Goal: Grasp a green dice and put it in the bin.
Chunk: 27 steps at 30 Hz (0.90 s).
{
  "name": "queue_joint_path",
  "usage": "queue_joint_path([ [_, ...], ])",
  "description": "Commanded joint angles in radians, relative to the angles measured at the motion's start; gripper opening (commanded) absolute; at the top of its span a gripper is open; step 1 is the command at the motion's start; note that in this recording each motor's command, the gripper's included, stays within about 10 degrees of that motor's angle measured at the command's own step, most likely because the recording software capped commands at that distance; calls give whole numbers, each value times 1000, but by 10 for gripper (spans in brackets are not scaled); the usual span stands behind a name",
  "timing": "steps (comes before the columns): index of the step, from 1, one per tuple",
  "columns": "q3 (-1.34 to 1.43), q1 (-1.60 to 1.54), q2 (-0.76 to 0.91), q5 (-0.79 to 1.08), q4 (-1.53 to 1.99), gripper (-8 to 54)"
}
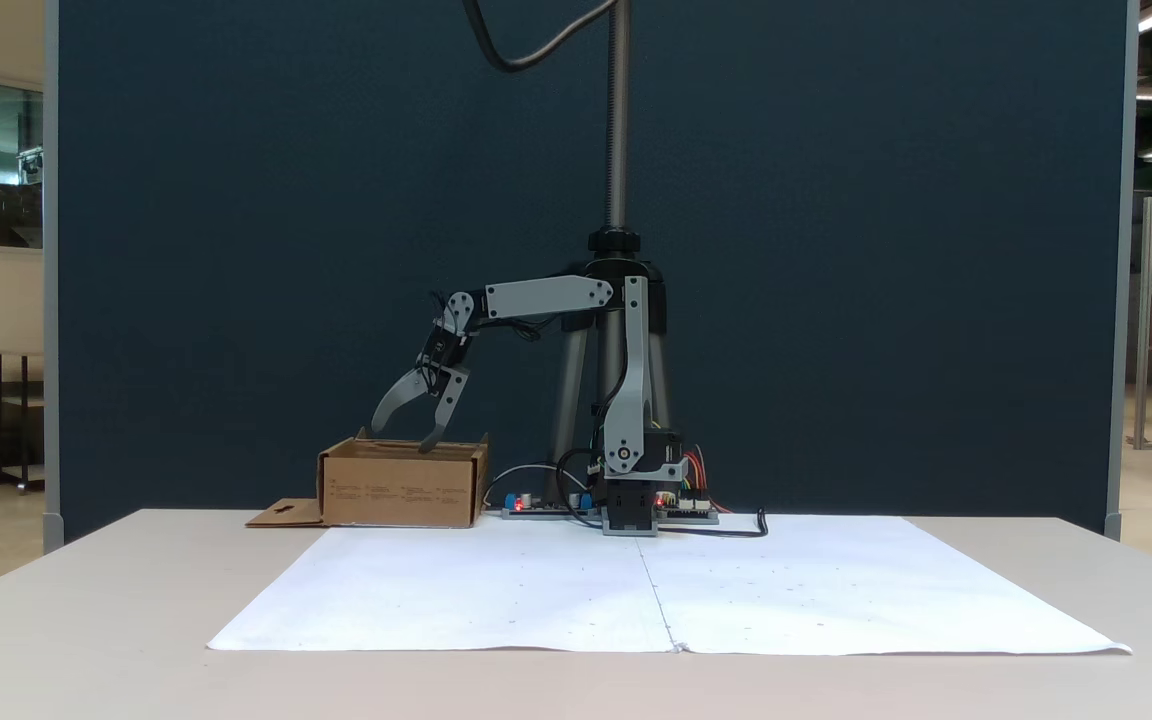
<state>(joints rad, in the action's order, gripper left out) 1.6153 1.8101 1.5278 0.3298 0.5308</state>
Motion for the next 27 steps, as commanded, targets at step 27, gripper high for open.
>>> queue_joint_path([
  [27, -249, -701, 301, -367, -64, 387],
])
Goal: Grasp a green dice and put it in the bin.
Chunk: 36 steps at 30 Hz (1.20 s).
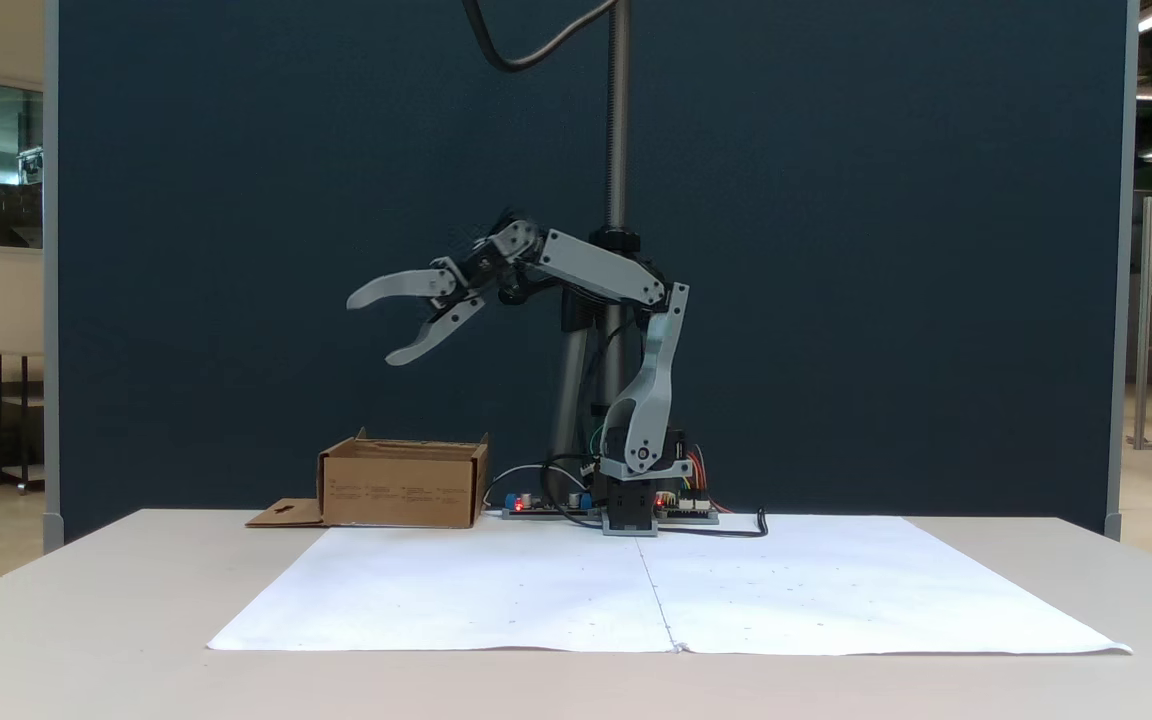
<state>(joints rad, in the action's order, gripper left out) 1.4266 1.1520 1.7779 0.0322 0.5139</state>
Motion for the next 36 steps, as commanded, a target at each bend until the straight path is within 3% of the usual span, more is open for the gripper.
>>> queue_joint_path([
  [1, -60, -84, 58, -69, -48, 386],
  [15, 31, -618, 89, -66, -78, 434],
  [26, 583, -997, 327, -57, -406, 433],
  [36, 1120, -1055, 558, -57, -734, 433],
])
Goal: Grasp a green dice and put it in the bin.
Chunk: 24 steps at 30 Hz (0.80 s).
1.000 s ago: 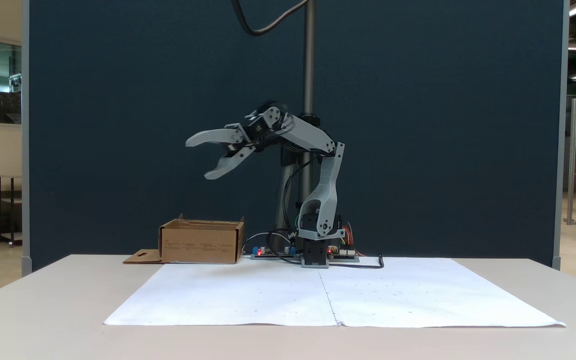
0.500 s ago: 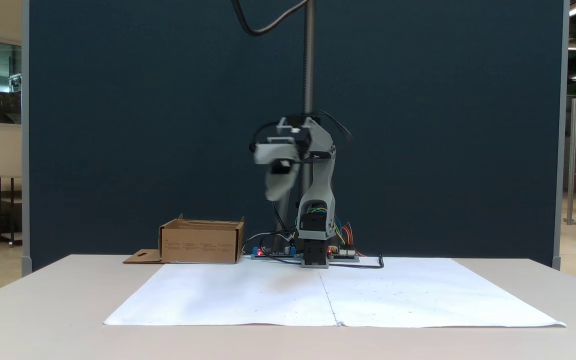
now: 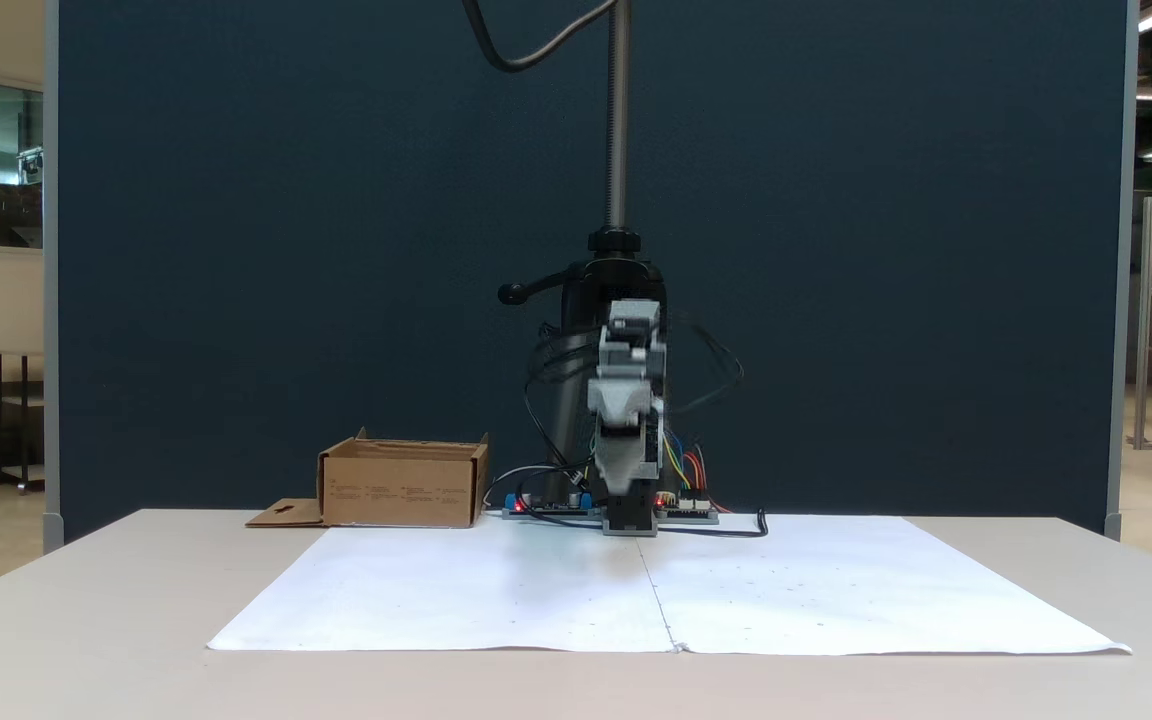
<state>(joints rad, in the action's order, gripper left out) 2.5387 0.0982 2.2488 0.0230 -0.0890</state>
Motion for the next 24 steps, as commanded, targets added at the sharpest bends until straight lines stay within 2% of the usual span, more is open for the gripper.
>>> queue_joint_path([
  [1, 60, -11, 104, -48, -168, 433],
  [4, 225, -40, 120, -46, -271, 432],
  [15, 571, -89, 126, -17, -678, 432],
  [24, 594, -101, 126, -6, -842, 433],
])
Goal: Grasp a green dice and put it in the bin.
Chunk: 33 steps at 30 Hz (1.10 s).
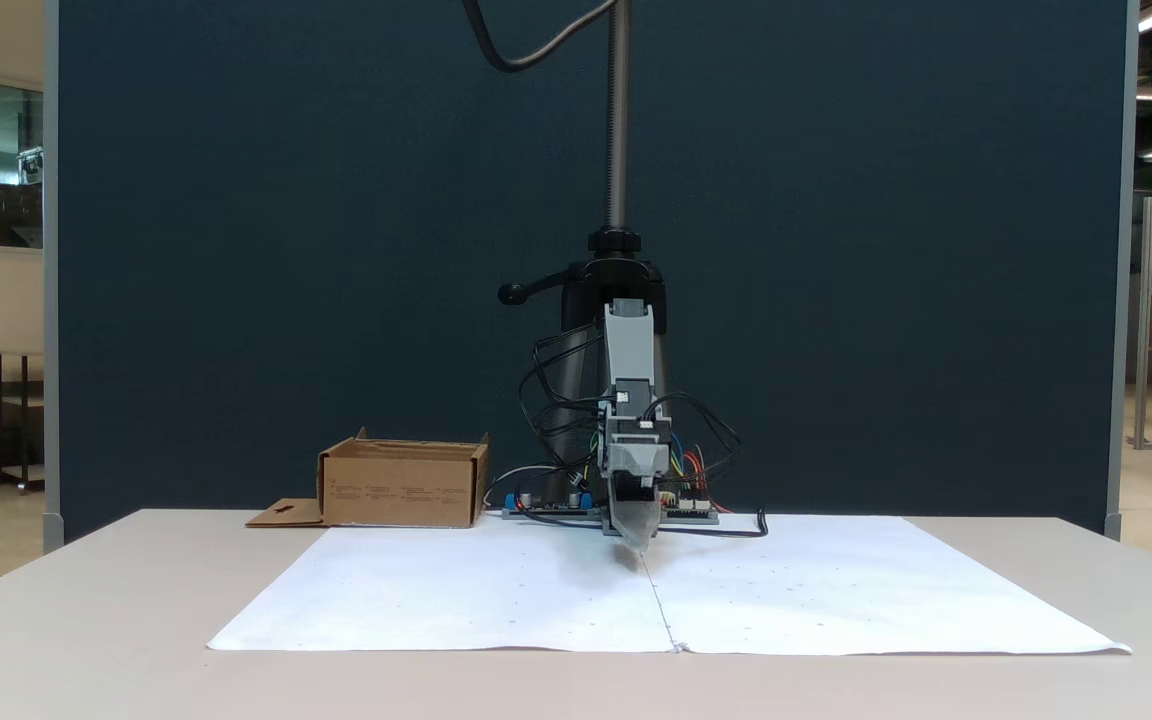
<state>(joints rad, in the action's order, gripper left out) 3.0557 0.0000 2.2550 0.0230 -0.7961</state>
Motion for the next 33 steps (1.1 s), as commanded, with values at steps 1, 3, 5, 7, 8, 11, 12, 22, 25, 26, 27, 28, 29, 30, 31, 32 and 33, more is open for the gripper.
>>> queue_joint_path([
  [1, 77, -3, 120, -2, -171, 433],
  [3, 77, -3, 121, 2, -193, 434],
  [5, 77, -3, 121, 2, -214, 434],
  [7, 77, -3, 121, 3, -242, 435],
  [8, 77, -3, 121, 5, -254, 435],
  [11, 77, -3, 121, 8, -296, 436],
  [12, 77, -3, 121, 8, -308, 436],
  [22, 75, -2, 120, 8, -457, 437],
  [25, 75, -3, 117, 6, -512, 441],
  [26, 75, -5, 115, 6, -520, 444],
  [27, 75, -5, 115, 6, -541, 445],
  [28, 75, -5, 115, 5, -555, 445],
  [29, 75, -5, 115, 5, -572, 446],
  [30, 75, -5, 115, 5, -587, 446],
  [31, 75, -5, 115, 6, -603, 446],
  [32, 75, -3, 115, 6, -616, 446],
  [33, 75, -3, 115, 6, -630, 446],
])
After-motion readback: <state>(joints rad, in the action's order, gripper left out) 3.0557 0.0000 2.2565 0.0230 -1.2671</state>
